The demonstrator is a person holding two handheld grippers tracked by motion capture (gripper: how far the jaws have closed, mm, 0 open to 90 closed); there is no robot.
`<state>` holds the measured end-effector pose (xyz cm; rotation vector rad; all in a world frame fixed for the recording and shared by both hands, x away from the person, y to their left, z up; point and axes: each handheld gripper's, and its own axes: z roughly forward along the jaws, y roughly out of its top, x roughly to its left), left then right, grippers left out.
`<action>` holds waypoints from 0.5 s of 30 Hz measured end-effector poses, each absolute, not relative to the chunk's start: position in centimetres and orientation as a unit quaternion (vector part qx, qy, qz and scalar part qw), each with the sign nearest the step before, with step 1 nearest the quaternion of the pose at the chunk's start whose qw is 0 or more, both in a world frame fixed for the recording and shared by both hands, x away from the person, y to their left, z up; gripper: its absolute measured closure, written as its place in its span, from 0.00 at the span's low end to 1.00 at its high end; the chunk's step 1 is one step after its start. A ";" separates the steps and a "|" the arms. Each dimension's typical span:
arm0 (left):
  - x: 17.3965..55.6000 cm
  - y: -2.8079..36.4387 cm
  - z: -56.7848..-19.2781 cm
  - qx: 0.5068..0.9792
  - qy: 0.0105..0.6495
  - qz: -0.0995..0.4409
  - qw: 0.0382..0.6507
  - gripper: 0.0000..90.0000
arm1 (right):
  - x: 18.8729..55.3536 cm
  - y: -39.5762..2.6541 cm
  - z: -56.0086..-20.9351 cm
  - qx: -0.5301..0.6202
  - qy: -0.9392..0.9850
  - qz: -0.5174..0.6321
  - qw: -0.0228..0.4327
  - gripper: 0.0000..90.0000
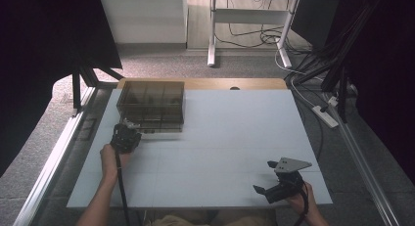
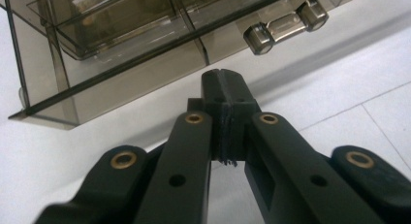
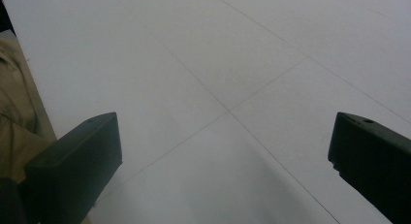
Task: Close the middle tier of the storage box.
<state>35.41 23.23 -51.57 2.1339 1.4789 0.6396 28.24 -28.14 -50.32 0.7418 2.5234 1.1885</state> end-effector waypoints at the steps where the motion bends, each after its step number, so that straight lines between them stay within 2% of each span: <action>1: 35.4 23.2 -51.6 0.776 0.537 0.234 0.234 1.00 | 28.2 -28.1 -50.3 0.255 0.867 0.408 0.127 0.00; 15: 35.8 22.4 -51.4 0.774 0.529 0.249 0.241 1.00 | 28.3 -28.1 -50.3 0.256 0.867 0.409 0.127 0.00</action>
